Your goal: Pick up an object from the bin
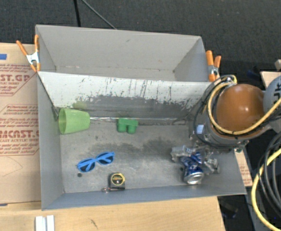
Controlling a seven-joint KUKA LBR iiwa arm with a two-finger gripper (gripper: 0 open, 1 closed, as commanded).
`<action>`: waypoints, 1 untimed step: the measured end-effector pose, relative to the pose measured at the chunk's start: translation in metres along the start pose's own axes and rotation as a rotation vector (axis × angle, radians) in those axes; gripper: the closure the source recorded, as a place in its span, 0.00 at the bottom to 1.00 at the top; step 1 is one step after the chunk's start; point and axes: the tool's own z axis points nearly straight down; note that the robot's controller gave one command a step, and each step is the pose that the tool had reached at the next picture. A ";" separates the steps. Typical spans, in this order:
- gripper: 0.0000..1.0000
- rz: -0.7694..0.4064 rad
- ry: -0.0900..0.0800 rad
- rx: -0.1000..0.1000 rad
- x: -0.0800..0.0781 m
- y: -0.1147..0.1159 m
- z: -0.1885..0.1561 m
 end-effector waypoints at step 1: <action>1.00 -0.001 0.000 -0.002 0.001 0.001 0.003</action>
Offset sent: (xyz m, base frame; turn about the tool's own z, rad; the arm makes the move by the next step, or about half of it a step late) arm 0.0000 0.0000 0.0000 0.0000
